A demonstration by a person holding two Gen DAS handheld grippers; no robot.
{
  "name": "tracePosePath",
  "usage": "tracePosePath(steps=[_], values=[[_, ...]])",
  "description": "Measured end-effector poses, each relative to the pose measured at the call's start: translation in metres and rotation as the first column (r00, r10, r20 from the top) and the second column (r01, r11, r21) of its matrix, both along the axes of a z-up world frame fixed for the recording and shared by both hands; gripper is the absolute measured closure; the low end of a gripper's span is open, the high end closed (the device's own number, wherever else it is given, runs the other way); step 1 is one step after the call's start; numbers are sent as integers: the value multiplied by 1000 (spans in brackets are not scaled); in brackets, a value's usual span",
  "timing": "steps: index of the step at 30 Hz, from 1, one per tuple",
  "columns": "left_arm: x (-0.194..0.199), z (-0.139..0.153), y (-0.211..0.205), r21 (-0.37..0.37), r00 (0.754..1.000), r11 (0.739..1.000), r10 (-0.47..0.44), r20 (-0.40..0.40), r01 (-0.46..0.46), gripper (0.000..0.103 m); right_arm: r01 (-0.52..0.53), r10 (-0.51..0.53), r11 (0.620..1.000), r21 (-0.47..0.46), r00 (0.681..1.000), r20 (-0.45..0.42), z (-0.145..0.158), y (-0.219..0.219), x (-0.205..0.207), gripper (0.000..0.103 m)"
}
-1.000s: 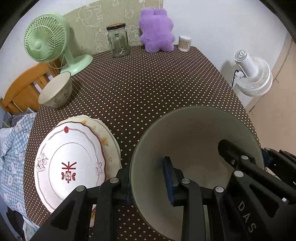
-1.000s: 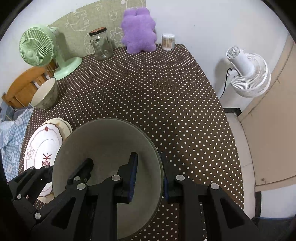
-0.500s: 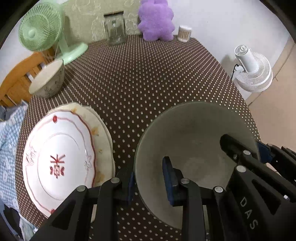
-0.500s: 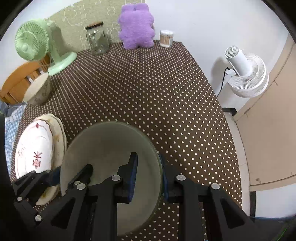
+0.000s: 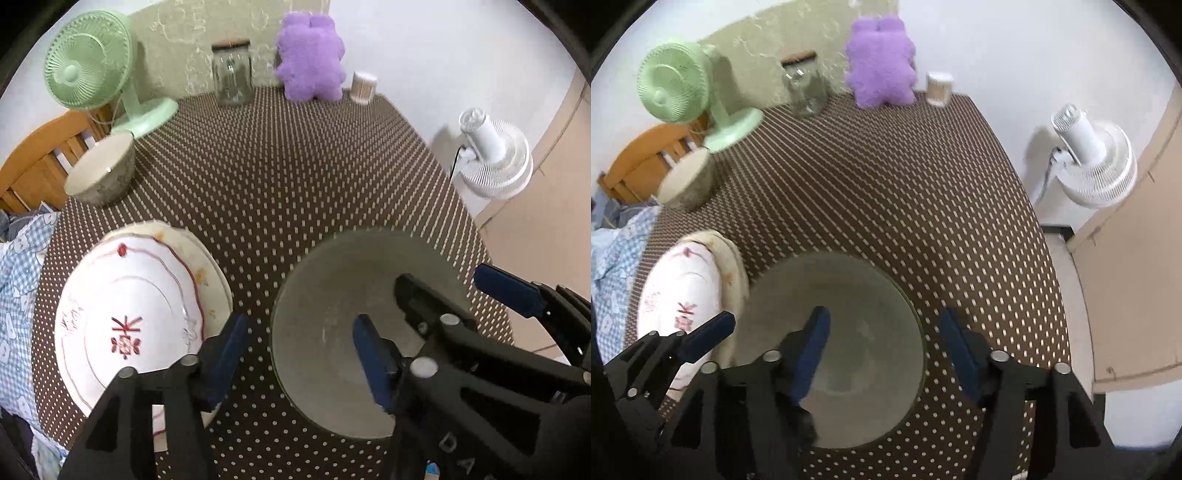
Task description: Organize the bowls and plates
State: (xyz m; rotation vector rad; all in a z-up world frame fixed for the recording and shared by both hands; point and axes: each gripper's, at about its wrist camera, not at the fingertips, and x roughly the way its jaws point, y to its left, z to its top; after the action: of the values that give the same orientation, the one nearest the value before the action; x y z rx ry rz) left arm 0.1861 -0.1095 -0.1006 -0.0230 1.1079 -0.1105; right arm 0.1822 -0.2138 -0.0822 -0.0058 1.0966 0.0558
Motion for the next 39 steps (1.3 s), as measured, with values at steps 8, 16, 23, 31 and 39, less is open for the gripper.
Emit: tracePosePath(steps=[8, 16, 23, 31, 39], values=[[4, 41, 9, 18, 992, 996, 88, 87, -90, 25, -109, 104, 991, 80, 992, 69, 36, 9, 11, 33], [13, 64, 35, 20, 983, 990, 134, 123, -137, 24, -170, 161, 982, 85, 981, 107, 63, 36, 27, 33], [33, 70, 78, 24, 983, 989, 139, 123, -143, 23, -148, 137, 984, 95, 983, 119, 72, 72, 43, 33], [68, 70, 128, 53, 985, 993, 93, 143, -101, 24, -58, 46, 995, 77, 988, 150, 73, 124, 72, 33], [99, 66, 176, 72, 986, 994, 67, 154, -79, 24, -33, 26, 998, 45, 988, 154, 70, 176, 102, 33]])
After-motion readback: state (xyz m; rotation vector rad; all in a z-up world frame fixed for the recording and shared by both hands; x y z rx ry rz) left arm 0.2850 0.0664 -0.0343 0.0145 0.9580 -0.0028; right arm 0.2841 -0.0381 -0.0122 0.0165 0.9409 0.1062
